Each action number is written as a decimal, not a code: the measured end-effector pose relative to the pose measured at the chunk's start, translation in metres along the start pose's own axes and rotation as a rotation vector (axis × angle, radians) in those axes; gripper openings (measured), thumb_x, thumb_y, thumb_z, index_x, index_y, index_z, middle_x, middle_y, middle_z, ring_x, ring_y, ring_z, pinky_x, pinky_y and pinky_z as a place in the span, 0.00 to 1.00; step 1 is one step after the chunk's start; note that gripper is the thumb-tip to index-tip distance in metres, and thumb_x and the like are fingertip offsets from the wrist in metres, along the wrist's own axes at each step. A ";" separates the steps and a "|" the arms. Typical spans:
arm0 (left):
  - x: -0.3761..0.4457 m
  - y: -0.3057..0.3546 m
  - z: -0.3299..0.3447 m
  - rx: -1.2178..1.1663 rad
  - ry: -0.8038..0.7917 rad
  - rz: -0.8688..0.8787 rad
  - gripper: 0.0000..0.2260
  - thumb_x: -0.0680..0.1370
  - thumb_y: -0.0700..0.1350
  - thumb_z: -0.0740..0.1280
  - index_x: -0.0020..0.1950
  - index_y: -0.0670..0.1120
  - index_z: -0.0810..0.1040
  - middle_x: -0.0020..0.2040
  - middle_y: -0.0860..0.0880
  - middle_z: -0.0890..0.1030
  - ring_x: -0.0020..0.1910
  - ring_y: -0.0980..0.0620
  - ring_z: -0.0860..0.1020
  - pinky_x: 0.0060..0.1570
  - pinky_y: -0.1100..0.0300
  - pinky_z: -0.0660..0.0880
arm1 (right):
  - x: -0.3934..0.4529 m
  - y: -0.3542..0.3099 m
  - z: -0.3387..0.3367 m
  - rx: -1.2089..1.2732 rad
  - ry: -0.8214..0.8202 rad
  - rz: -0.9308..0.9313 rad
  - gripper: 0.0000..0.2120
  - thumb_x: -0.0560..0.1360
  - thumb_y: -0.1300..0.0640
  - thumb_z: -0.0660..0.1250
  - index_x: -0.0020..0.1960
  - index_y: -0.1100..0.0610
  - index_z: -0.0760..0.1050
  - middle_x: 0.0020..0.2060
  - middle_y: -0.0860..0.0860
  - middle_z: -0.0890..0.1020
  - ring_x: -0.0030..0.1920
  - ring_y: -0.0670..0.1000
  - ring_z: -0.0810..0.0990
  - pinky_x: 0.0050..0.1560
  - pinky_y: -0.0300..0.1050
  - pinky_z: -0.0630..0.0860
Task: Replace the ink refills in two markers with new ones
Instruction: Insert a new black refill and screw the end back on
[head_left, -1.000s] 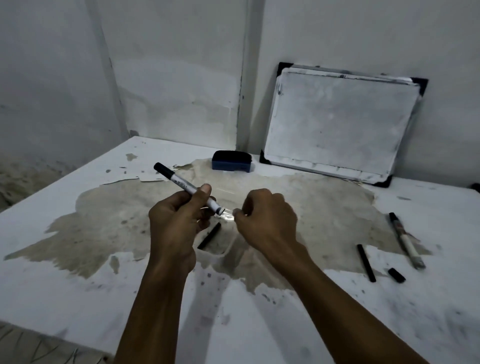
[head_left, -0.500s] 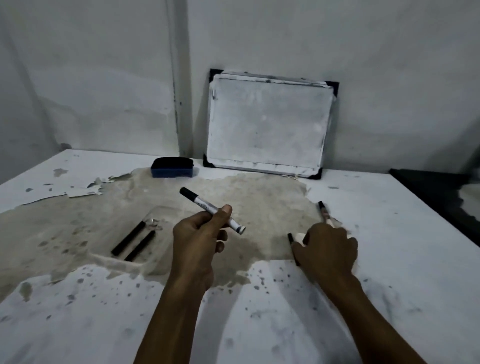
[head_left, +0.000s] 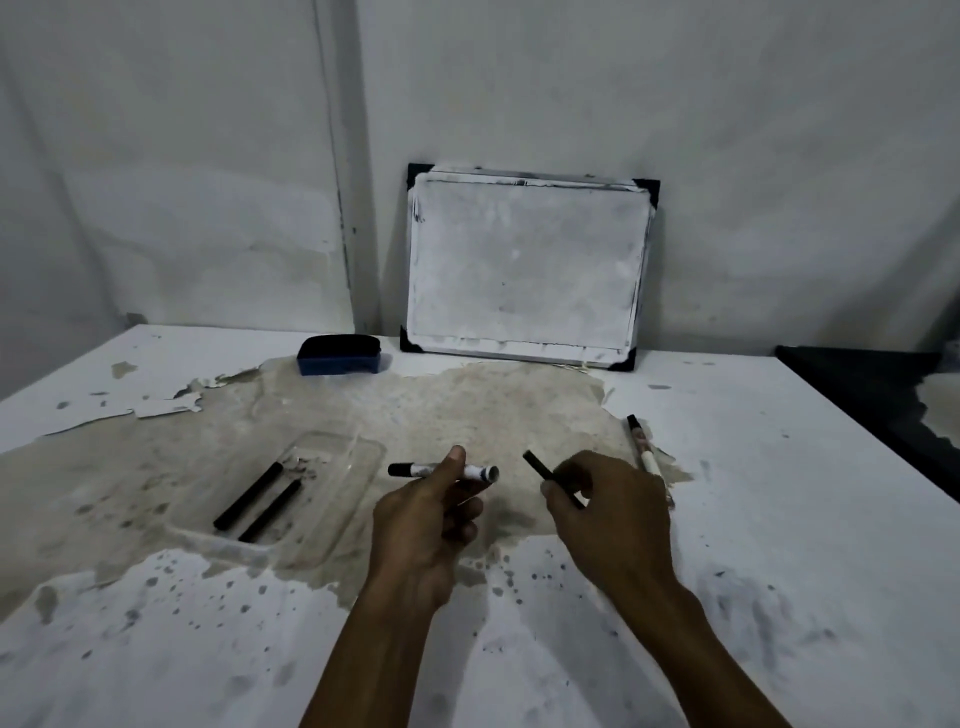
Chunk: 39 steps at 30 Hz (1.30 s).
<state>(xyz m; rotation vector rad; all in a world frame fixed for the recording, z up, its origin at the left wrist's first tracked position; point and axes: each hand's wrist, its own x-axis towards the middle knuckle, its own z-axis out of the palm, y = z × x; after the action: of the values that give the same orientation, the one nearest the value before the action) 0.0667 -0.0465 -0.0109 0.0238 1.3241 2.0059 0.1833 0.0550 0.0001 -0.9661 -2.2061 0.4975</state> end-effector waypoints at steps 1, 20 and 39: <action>0.001 0.000 0.001 -0.025 -0.003 -0.015 0.13 0.75 0.46 0.73 0.32 0.43 0.84 0.41 0.42 0.86 0.28 0.52 0.75 0.29 0.59 0.69 | -0.004 -0.006 -0.004 0.054 0.048 -0.065 0.04 0.71 0.52 0.71 0.42 0.52 0.82 0.36 0.46 0.85 0.39 0.49 0.82 0.51 0.53 0.76; -0.003 -0.002 0.011 0.044 -0.002 -0.024 0.11 0.74 0.49 0.74 0.36 0.44 0.86 0.39 0.44 0.87 0.31 0.51 0.76 0.31 0.59 0.70 | -0.007 -0.031 -0.020 -0.241 0.148 -0.411 0.07 0.65 0.58 0.77 0.42 0.51 0.85 0.35 0.48 0.82 0.39 0.53 0.77 0.46 0.47 0.62; -0.001 -0.003 0.017 -0.500 -0.226 -0.469 0.07 0.76 0.47 0.71 0.43 0.43 0.82 0.42 0.48 0.85 0.19 0.58 0.75 0.19 0.68 0.66 | -0.010 0.038 -0.029 -0.351 -0.203 0.238 0.13 0.70 0.45 0.71 0.50 0.52 0.81 0.49 0.50 0.83 0.51 0.54 0.80 0.52 0.50 0.76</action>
<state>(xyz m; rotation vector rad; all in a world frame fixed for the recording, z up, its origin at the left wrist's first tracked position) 0.0753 -0.0329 -0.0054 -0.2610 0.5915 1.8043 0.2278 0.0745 -0.0059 -1.4302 -2.4230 0.3302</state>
